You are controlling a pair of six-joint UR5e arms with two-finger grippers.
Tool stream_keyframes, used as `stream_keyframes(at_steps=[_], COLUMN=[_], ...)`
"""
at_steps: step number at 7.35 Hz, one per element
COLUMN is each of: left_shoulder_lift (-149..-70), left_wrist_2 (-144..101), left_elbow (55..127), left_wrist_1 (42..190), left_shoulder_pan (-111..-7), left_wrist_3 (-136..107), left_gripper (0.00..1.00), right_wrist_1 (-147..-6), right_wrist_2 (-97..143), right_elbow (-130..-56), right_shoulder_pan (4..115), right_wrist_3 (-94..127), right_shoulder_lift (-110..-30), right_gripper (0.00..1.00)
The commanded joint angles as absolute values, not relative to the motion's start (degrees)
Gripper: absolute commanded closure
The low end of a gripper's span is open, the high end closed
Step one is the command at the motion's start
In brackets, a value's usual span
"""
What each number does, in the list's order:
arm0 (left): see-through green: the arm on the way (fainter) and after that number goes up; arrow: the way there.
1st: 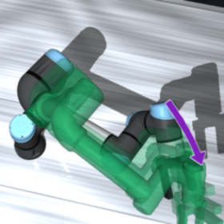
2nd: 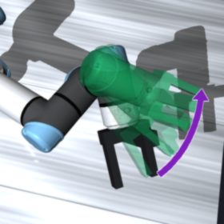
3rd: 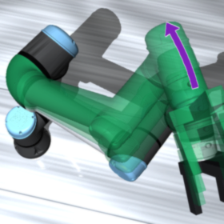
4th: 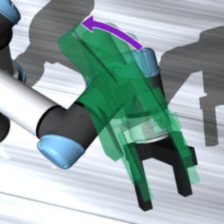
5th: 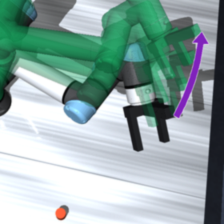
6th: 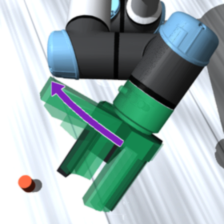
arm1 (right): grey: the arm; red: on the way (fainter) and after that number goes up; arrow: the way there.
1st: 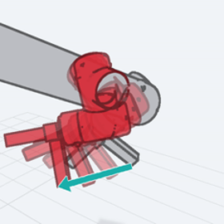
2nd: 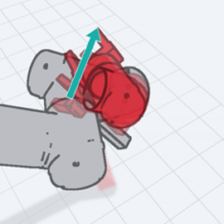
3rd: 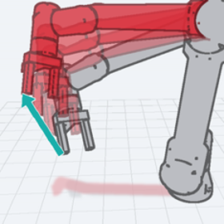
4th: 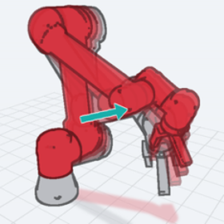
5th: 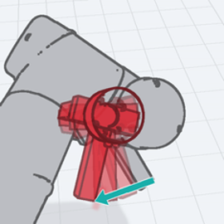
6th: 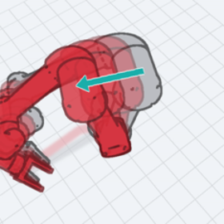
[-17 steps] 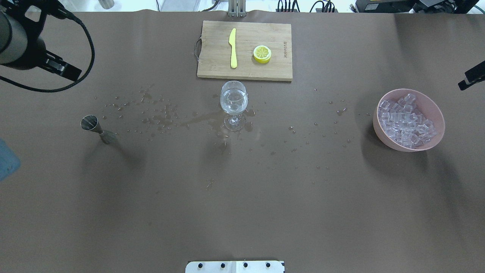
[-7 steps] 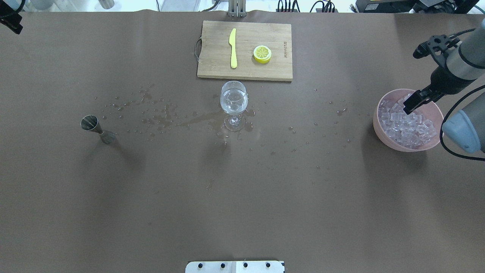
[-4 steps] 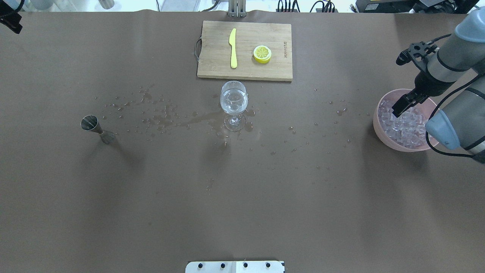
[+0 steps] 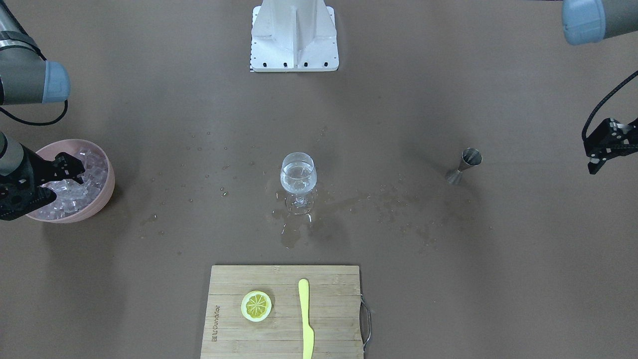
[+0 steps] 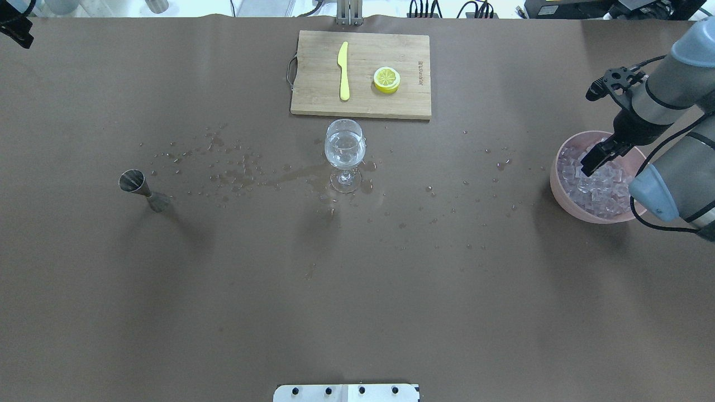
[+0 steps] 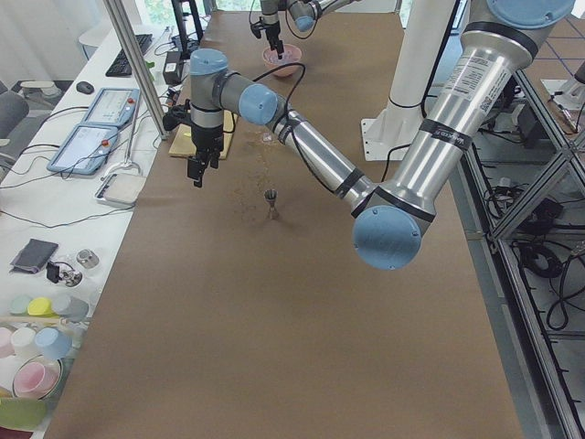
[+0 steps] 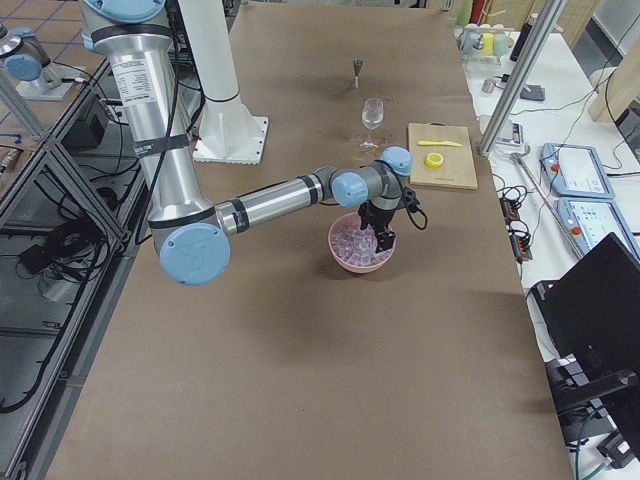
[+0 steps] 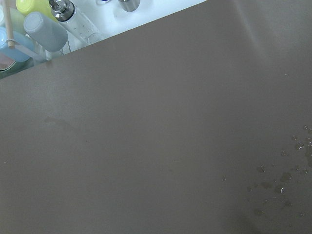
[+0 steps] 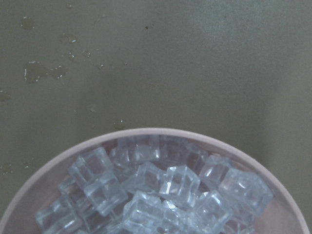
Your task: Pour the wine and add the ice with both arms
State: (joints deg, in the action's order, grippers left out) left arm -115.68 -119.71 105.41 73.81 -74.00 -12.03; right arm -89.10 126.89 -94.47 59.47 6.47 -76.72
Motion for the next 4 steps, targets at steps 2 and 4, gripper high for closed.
stream_keyframes(at_steps=[2,4], left_shoulder_lift=[-115.7,-115.7], left_wrist_2=[-119.7,-119.7], left_elbow=[105.8,106.0], left_wrist_1=[73.7,73.7], left_shoulder_pan=[-74.0,-74.0], left_wrist_3=[-12.0,-12.0], left_gripper=[0.02,0.02], right_wrist_1=[-89.6,-89.7], right_wrist_2=[127.0,127.1], right_elbow=[-95.4,-95.4], right_shoulder_pan=[59.6,59.6], right_wrist_3=[7.1,7.5], right_shoulder_lift=[-77.7,-78.0], right_gripper=[0.14,0.29])
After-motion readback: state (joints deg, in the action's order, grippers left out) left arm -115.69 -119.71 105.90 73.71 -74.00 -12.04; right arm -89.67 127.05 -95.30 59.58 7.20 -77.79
